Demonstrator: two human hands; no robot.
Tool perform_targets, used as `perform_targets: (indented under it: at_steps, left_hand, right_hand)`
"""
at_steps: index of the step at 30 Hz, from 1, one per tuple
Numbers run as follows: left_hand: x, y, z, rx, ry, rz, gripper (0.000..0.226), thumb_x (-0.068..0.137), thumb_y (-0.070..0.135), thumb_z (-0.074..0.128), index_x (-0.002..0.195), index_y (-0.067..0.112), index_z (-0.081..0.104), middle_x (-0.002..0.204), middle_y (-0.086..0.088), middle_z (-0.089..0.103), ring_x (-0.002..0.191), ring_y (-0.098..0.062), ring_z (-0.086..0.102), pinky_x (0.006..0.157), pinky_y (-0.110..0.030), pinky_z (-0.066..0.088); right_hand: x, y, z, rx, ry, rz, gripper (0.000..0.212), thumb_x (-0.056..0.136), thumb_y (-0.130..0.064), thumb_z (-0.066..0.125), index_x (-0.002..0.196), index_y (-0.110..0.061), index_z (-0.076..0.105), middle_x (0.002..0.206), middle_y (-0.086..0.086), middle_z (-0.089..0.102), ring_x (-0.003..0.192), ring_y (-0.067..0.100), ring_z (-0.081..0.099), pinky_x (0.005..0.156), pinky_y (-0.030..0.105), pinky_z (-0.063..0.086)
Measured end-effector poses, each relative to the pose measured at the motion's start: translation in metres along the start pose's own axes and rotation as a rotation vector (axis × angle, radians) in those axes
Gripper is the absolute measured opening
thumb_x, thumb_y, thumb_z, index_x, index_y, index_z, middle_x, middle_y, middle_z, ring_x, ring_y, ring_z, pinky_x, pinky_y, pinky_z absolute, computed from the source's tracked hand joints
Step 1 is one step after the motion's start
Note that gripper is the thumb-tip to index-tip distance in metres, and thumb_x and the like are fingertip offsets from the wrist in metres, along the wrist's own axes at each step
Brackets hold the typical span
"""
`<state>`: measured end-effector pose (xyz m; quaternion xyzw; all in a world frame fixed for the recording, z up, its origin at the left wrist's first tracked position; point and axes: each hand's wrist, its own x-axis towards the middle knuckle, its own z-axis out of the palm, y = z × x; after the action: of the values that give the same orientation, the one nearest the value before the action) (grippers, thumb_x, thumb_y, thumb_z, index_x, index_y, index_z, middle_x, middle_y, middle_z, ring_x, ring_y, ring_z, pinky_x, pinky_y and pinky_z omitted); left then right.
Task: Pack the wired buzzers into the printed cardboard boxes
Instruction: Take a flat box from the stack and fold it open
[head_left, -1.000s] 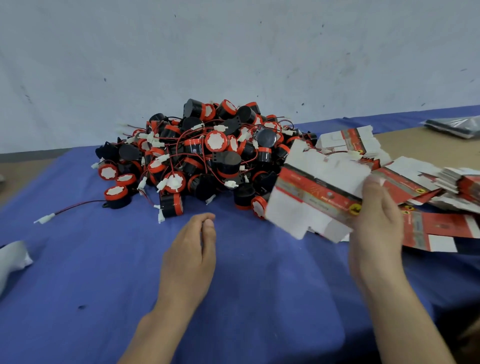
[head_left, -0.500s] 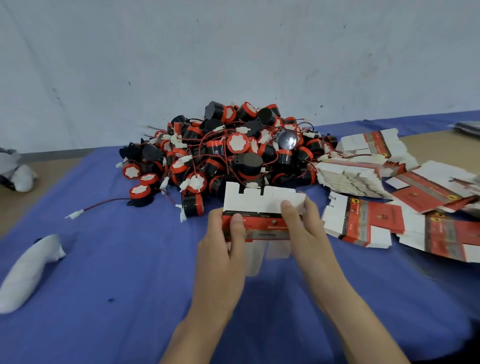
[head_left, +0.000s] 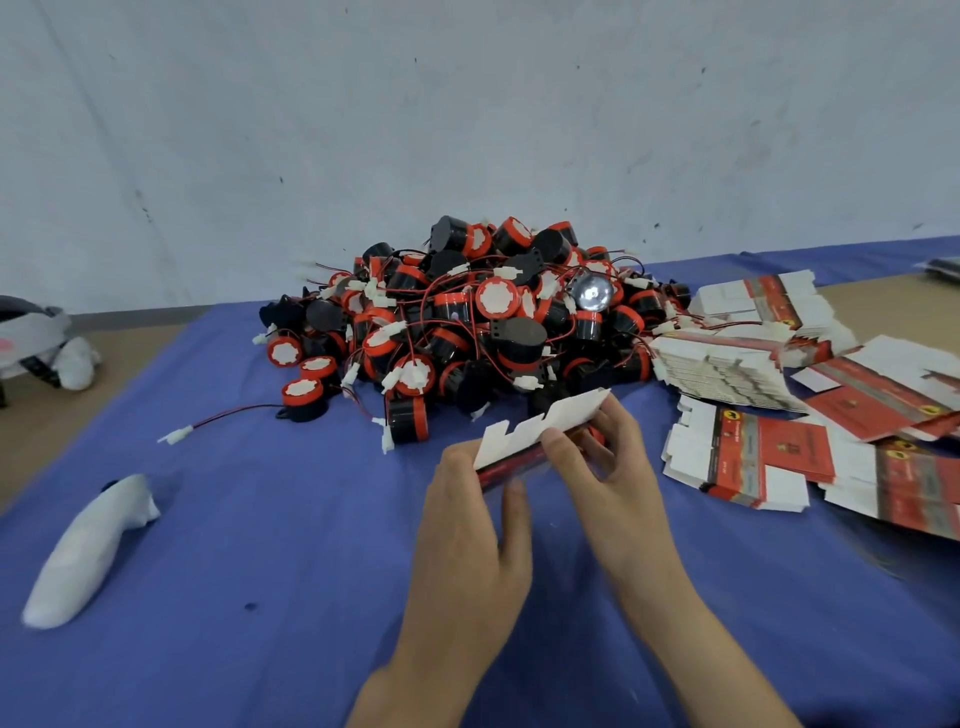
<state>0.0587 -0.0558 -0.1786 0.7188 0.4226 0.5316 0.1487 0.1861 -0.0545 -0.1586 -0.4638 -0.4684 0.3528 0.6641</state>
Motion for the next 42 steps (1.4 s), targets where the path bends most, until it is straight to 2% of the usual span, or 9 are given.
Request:
perform_targets:
  at_steps: [3,7,14,19,22,25,31,35,42]
  left_hand:
    - [-0.004,0.000,0.002,0.023,-0.031,0.041,0.038,0.094,0.046,0.047,0.129,0.051,0.035,0.126,0.030,0.049,0.119,-0.002,0.053,0.093,-0.026,0.052]
    - [-0.004,0.001,0.005,0.035,-0.017,0.069,0.044,0.092,0.042,0.051,0.133,0.041,0.036,0.128,0.027,0.047,0.120,-0.005,0.053,0.095,-0.027,0.051]
    - [-0.003,0.002,0.007,0.040,0.013,0.099,0.046,0.092,0.041,0.051,0.132,0.048,0.031,0.126,0.028,0.047,0.117,-0.002,0.053,0.093,-0.019,0.048]
    - [-0.002,0.002,0.008,0.049,0.017,0.134,0.056,0.091,0.039,0.052,0.132,0.064,0.022,0.128,0.030,0.045,0.118,0.001,0.051,0.094,-0.011,0.043]
    - [-0.002,0.000,0.007,0.045,0.023,0.132,0.051,0.091,0.039,0.052,0.130,0.060,0.027,0.127,0.029,0.045,0.117,-0.001,0.052,0.093,-0.013,0.045]
    - [-0.002,0.000,0.007,0.039,0.048,0.110,0.045,0.089,0.039,0.052,0.127,0.052,0.030,0.124,0.028,0.045,0.114,-0.003,0.053,0.090,-0.018,0.048]
    - [0.001,0.002,0.005,-0.051,0.086,0.021,0.065,0.082,0.033,0.052,0.124,0.070,0.020,0.125,0.026,0.046,0.117,-0.003,0.054,0.086,-0.021,0.053]
    - [0.004,-0.006,0.003,-0.227,0.026,-0.081,0.073,0.084,0.017,0.056,0.131,0.064,0.028,0.135,0.018,0.049,0.125,-0.013,0.055,0.089,-0.034,0.058]
    - [0.006,-0.016,0.000,-0.372,-0.113,-0.169,0.076,0.089,0.013,0.053,0.142,0.062,0.028,0.143,0.019,0.049,0.131,-0.012,0.052,0.098,-0.038,0.054]
  right_hand:
    - [-0.001,-0.001,-0.001,0.052,0.008,0.006,0.052,0.077,-0.049,0.068,0.125,-0.034,0.057,0.118,-0.021,0.066,0.118,-0.004,0.059,0.090,0.011,0.049]
    - [-0.001,-0.005,-0.001,0.069,0.036,-0.009,0.040,0.076,-0.051,0.069,0.112,-0.038,0.061,0.109,-0.022,0.068,0.111,-0.006,0.062,0.084,0.004,0.045]
    - [0.002,-0.003,-0.004,0.086,0.096,-0.031,0.060,0.067,-0.060,0.072,0.111,-0.022,0.058,0.107,-0.015,0.067,0.113,0.005,0.063,0.090,0.021,0.047]
    - [0.004,0.000,-0.005,0.055,0.113,-0.010,0.067,0.061,-0.062,0.070,0.115,-0.025,0.056,0.106,-0.018,0.066,0.113,0.002,0.063,0.089,0.020,0.046]
    - [0.004,0.001,-0.006,0.050,0.087,-0.015,0.057,0.068,-0.055,0.071,0.115,-0.026,0.056,0.106,-0.019,0.066,0.114,0.003,0.063,0.088,0.018,0.049]
    - [0.003,0.003,-0.007,0.047,0.036,-0.034,0.031,0.089,-0.025,0.072,0.117,-0.026,0.058,0.111,-0.012,0.067,0.115,0.005,0.063,0.085,0.013,0.050]
    - [-0.003,0.003,-0.002,0.045,-0.109,-0.076,0.045,0.097,-0.003,0.056,0.128,-0.034,0.061,0.122,-0.014,0.069,0.119,0.003,0.062,0.086,0.011,0.050]
    - [-0.008,0.006,0.003,0.023,-0.223,-0.050,0.052,0.100,-0.004,0.055,0.143,-0.034,0.052,0.131,-0.013,0.066,0.121,0.004,0.062,0.091,0.014,0.051]
    - [-0.009,0.006,0.003,0.001,-0.304,-0.028,0.054,0.101,-0.009,0.056,0.148,-0.034,0.047,0.134,-0.016,0.065,0.123,0.001,0.060,0.093,0.013,0.049]
